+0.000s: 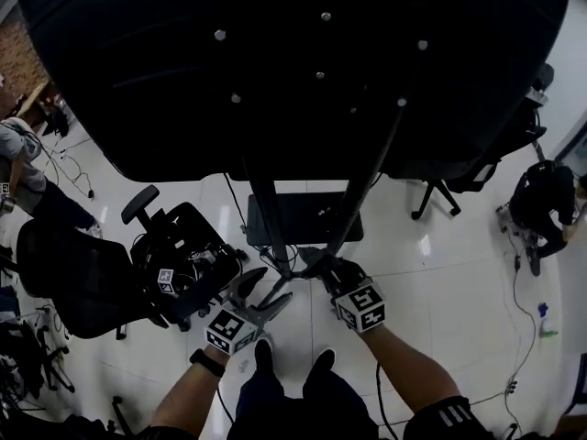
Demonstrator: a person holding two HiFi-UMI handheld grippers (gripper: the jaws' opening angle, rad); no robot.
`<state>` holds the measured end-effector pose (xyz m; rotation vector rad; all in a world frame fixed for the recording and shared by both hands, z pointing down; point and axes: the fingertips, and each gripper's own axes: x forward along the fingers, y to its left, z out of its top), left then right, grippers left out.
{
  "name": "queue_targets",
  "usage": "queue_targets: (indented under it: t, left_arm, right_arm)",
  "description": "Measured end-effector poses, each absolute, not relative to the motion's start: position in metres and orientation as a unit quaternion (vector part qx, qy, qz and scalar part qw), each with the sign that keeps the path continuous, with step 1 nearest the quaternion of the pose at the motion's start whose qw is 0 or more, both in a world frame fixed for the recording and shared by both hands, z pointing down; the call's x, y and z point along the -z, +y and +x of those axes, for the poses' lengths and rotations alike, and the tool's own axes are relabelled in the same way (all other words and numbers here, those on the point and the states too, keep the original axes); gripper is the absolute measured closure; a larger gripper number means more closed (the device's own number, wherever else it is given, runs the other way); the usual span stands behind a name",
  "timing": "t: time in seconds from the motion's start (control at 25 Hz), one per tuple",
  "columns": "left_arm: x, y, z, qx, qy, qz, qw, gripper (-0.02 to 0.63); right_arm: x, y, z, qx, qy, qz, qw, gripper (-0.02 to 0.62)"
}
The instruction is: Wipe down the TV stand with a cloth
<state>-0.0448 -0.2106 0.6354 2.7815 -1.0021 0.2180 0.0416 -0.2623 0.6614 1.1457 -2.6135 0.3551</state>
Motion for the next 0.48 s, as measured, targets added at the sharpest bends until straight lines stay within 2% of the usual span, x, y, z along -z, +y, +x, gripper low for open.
queue_targets:
  t: [0.28,0.48]
  left_arm:
    - [-0.557,-0.178,-0.006,-0.013,-0.347,0.935,0.079,0.256]
    - [-0.513,-0.165,0.008,-0.002,-0.327,0.944,0.036,0.256]
  right_arm:
    - [-0.548,-0.239,0.096,-0.031,-0.914,0.390,0.110,0.563]
    - [-0.483,-0.223,0.122,0.014,-0.907,0.415,0.078,0.563]
